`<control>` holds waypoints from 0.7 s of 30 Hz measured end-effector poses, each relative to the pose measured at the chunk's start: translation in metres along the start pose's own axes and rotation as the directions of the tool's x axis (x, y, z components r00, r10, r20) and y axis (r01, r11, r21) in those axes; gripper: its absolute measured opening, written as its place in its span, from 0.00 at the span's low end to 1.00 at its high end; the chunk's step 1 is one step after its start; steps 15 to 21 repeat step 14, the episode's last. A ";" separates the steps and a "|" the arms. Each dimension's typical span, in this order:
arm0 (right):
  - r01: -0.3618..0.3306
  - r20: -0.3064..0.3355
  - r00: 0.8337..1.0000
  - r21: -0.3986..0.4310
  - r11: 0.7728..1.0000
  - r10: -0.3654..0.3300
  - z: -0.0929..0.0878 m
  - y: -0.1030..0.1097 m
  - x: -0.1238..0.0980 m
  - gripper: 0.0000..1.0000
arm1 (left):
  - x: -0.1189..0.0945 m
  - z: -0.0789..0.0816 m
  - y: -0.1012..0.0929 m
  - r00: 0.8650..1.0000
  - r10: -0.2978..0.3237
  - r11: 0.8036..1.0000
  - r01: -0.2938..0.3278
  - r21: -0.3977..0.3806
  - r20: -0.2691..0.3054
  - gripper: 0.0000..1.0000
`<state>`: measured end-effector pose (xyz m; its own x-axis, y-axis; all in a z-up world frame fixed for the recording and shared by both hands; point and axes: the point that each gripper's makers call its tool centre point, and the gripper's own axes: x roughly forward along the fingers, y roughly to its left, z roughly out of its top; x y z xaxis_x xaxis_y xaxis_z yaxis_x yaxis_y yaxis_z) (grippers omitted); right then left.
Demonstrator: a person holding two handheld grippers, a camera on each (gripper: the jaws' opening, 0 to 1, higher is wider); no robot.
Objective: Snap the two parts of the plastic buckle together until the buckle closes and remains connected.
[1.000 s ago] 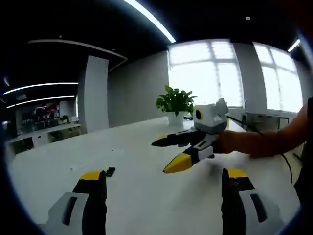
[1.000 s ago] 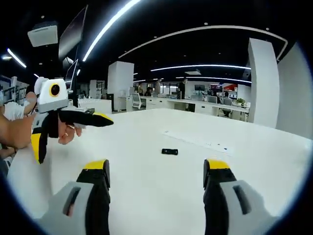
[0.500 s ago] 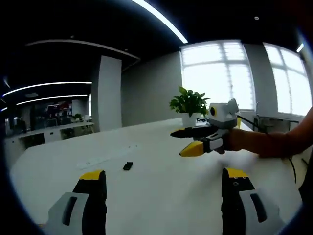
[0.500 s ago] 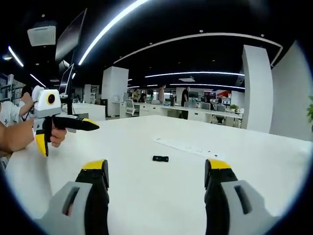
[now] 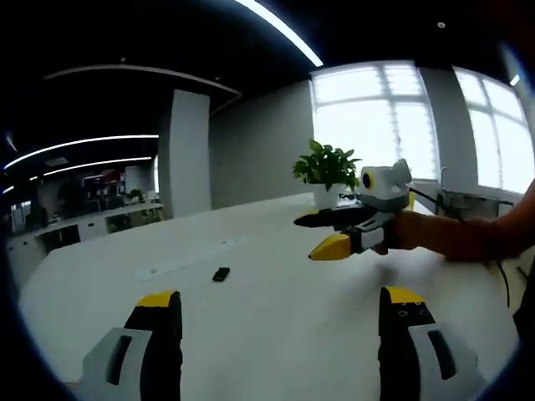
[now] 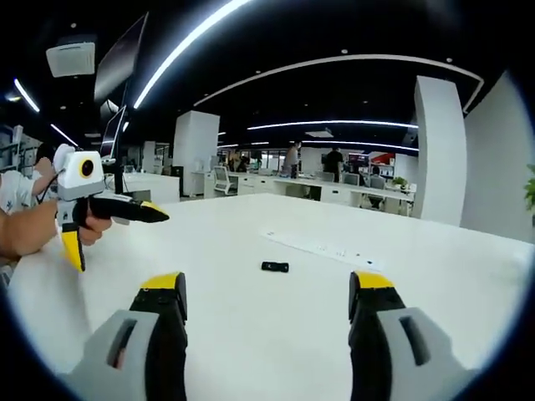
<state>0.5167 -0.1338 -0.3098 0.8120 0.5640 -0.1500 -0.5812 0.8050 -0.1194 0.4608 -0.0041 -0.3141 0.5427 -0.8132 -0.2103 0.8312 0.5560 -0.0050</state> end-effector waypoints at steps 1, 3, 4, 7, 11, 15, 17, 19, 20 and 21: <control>0.001 -0.006 1.000 -0.006 1.000 -0.001 -0.001 0.000 0.000 0.79 | -0.001 0.000 -0.001 1.000 0.000 1.000 0.000 0.007 -0.004 0.99; 0.012 -0.005 1.000 -0.011 1.000 -0.012 -0.001 -0.002 -0.001 0.79 | -0.001 -0.001 0.001 1.000 0.001 1.000 -0.001 0.015 -0.010 0.99; 0.018 0.001 1.000 -0.011 1.000 -0.018 0.001 -0.004 -0.002 0.79 | -0.002 -0.001 0.003 1.000 0.004 1.000 -0.004 0.012 -0.011 0.99; 0.024 0.015 1.000 -0.014 1.000 -0.023 0.005 -0.006 -0.003 0.79 | -0.006 -0.001 0.010 1.000 0.012 1.000 -0.012 0.000 -0.012 0.99; 0.011 0.013 1.000 -0.016 1.000 -0.011 0.004 -0.001 -0.001 0.80 | -0.009 -0.005 0.019 1.000 0.016 1.000 -0.016 -0.014 -0.026 0.99; 0.019 0.016 1.000 -0.032 0.999 -0.019 0.001 -0.001 0.001 0.87 | -0.014 -0.009 0.024 0.999 0.015 1.000 -0.016 -0.020 -0.051 0.99; 0.019 0.016 1.000 -0.032 0.999 -0.019 0.001 -0.001 0.001 0.87 | -0.014 -0.009 0.024 0.999 0.015 1.000 -0.016 -0.020 -0.051 0.99; 0.019 0.016 1.000 -0.032 0.999 -0.019 0.001 -0.001 0.001 0.87 | -0.014 -0.009 0.024 0.999 0.015 1.000 -0.016 -0.020 -0.051 0.99; 0.019 0.016 1.000 -0.032 0.999 -0.019 0.001 -0.001 0.001 0.87 | -0.014 -0.009 0.024 0.999 0.015 1.000 -0.016 -0.020 -0.051 0.99; 0.019 0.016 1.000 -0.032 0.999 -0.019 0.001 -0.001 0.001 0.87 | -0.014 -0.009 0.024 0.999 0.015 1.000 -0.016 -0.020 -0.051 0.99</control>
